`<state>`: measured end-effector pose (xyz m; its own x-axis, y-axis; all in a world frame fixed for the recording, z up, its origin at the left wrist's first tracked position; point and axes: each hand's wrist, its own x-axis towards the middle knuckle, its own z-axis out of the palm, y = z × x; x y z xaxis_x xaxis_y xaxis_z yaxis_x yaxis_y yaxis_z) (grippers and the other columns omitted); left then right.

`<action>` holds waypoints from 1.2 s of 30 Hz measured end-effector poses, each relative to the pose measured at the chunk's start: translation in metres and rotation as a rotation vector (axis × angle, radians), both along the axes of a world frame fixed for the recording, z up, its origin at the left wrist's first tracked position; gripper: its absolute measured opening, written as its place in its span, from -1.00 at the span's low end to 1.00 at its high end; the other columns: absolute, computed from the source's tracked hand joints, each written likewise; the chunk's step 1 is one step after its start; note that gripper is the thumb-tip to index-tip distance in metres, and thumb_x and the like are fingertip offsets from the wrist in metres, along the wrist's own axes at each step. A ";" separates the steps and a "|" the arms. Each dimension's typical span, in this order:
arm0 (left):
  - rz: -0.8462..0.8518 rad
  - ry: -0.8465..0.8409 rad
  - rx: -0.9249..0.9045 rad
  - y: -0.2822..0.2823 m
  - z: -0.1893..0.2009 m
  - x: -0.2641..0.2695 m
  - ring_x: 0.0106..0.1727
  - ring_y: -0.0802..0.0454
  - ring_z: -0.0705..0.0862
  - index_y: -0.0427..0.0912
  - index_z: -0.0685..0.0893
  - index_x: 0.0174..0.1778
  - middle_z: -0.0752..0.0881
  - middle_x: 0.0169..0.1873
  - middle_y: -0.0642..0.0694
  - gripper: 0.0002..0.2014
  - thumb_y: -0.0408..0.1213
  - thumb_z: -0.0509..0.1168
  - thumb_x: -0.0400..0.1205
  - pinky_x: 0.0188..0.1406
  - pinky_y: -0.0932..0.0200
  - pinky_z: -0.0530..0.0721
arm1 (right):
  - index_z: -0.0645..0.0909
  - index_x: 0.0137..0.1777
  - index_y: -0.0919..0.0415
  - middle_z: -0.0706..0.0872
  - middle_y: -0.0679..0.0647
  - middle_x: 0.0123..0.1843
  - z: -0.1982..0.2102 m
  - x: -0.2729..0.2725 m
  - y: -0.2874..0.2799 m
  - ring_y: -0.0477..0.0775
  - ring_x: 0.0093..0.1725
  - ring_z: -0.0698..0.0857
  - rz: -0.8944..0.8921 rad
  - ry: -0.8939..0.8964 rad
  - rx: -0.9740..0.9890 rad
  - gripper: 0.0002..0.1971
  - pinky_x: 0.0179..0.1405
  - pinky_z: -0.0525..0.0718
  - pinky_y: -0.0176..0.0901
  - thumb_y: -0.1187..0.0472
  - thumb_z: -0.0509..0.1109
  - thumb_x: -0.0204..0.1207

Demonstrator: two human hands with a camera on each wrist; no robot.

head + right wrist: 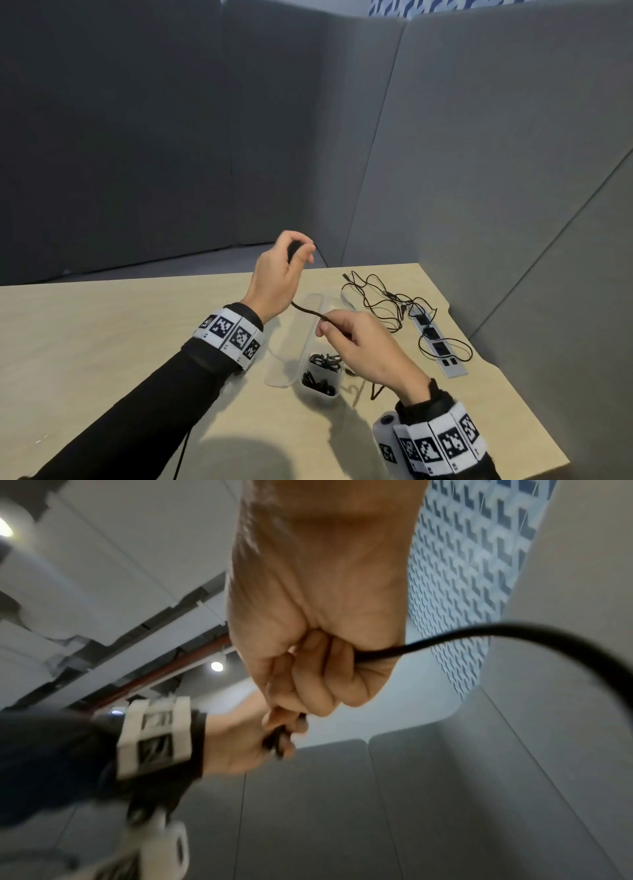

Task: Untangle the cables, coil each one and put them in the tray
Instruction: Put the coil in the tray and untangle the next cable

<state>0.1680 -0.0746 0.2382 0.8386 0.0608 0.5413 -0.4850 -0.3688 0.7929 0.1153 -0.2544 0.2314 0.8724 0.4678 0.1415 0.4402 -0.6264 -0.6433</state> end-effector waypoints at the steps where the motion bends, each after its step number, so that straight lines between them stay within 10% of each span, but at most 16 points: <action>1: 0.008 -0.018 0.171 0.002 -0.005 0.000 -0.41 0.23 0.55 0.03 0.53 -0.04 0.68 -0.33 0.11 -0.77 0.02 0.04 0.69 -0.31 0.15 0.51 | 0.67 -0.17 -0.03 0.49 -0.11 -0.58 0.008 0.000 -0.003 -0.13 -0.53 0.44 -0.001 -0.062 -0.032 -0.80 -0.45 0.29 -0.32 0.01 0.25 0.61; 5: -0.182 -0.017 0.368 0.003 -0.012 -0.010 -0.27 0.23 0.67 0.01 0.61 -0.05 0.72 -0.34 0.10 -0.44 0.24 -0.22 0.68 -0.18 0.13 0.63 | 0.69 -0.23 -0.06 0.53 -0.22 -0.59 0.035 0.011 -0.010 -0.12 -0.56 0.45 -0.052 -0.325 -0.001 -0.73 -0.50 0.29 -0.28 -0.15 0.26 0.53; 9: -0.312 0.032 0.394 -0.005 -0.008 -0.018 -0.26 0.21 0.67 0.01 0.63 0.00 0.73 -0.28 0.12 -0.62 0.24 0.21 0.55 -0.23 0.20 0.60 | 0.73 -0.27 -0.16 0.64 -0.12 -0.51 0.034 0.027 -0.013 -0.07 -0.52 0.48 -0.083 -0.283 0.212 -0.75 -0.47 0.46 -0.09 -0.17 0.29 0.49; 14: -0.431 0.235 -0.043 -0.012 0.001 -0.025 -0.42 0.02 0.68 -0.17 0.68 0.03 0.68 -0.44 -0.07 -0.90 -0.32 0.28 0.66 -0.38 0.15 0.61 | 0.75 -0.28 0.03 0.71 -0.19 -0.45 0.026 0.035 -0.013 -0.25 -0.44 0.53 -0.123 -0.065 0.522 -0.81 -0.32 0.48 -0.35 0.20 0.41 0.56; 21: -0.270 0.292 -0.697 -0.014 0.009 -0.021 0.00 -0.23 0.79 -0.30 0.62 0.14 0.79 0.04 -0.25 -0.77 -0.29 0.14 0.71 -0.02 -0.07 0.78 | 0.73 -0.22 0.14 0.36 -0.14 -0.59 -0.008 0.030 -0.013 -0.20 -0.55 0.28 -0.196 0.010 0.450 -0.72 -0.45 0.31 -0.28 0.13 0.27 0.66; 25: -0.281 0.239 -0.818 -0.012 0.017 -0.020 -0.15 -0.16 0.79 -0.24 0.61 0.07 0.79 -0.22 -0.11 -0.78 -0.23 0.09 0.73 -0.08 -0.15 0.78 | 0.77 -0.16 0.11 0.20 -0.14 -0.66 -0.024 0.021 -0.009 -0.16 -0.58 0.17 -0.115 0.123 0.334 -0.72 -0.50 0.21 -0.21 0.07 0.28 0.65; 29: -0.165 0.262 -0.705 -0.011 0.014 -0.018 -0.53 0.10 0.40 -0.09 0.61 -0.01 0.59 -0.42 -0.01 -0.82 -0.17 0.11 0.73 -0.58 0.15 0.52 | 0.78 -0.23 0.13 0.28 -0.13 -0.68 -0.016 0.014 -0.010 -0.15 -0.59 0.21 -0.082 0.141 0.239 -0.72 -0.52 0.18 -0.30 0.03 0.35 0.60; 36: -0.093 0.243 0.079 -0.009 -0.016 -0.019 -0.57 0.27 0.48 -0.17 0.69 -0.23 0.73 -0.46 -0.04 -0.49 -0.04 -0.08 0.77 -0.37 0.26 0.40 | 0.69 -0.33 0.24 0.27 -0.08 -0.61 0.038 0.020 -0.033 -0.12 -0.55 0.18 -0.108 0.000 0.178 -0.72 -0.56 0.23 -0.40 0.04 0.51 0.46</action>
